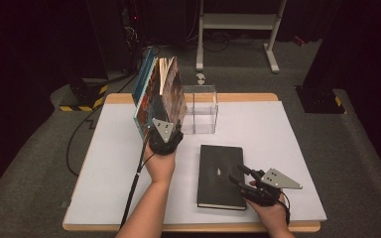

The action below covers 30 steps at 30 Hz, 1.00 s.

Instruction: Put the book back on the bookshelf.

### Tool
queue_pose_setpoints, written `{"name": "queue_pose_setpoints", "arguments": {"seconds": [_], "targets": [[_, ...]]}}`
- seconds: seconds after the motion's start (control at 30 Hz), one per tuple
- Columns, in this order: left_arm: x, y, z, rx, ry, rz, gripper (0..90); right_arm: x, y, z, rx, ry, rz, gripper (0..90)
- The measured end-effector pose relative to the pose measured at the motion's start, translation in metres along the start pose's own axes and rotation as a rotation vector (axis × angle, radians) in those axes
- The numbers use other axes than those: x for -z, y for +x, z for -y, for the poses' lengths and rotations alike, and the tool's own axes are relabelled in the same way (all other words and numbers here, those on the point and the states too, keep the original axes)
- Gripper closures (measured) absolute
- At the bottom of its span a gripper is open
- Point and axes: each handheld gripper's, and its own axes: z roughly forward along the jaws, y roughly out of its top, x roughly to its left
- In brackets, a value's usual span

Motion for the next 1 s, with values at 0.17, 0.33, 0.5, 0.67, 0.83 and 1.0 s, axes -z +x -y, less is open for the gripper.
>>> {"name": "queue_pose_setpoints", "arguments": {"seconds": [0.17,0.33,0.5,0.67,0.83,1.0], "targets": [[0.005,0.002,0.001,-0.001,0.006,0.006,49.1,-0.001,0.001,0.0,-0.001,0.003,0.0,48.0],[0.011,0.005,0.002,-0.005,0.011,0.013,48.5,-0.002,0.001,0.001,0.003,0.006,0.0,48.0],[0.018,0.01,0.008,-0.002,0.032,0.03,46.5,-0.002,0.002,0.002,0.009,0.013,0.004,48.0],[0.027,0.013,0.016,0.001,0.066,0.073,43.2,-0.003,0.002,0.003,0.017,0.02,0.009,48.0],[0.039,0.018,0.028,0.003,0.126,0.144,40.6,-0.004,0.002,0.004,0.022,0.031,0.014,47.9],[0.046,0.018,0.036,0.023,0.166,0.191,34.4,-0.004,0.002,0.005,0.028,0.035,0.018,47.8]]}}
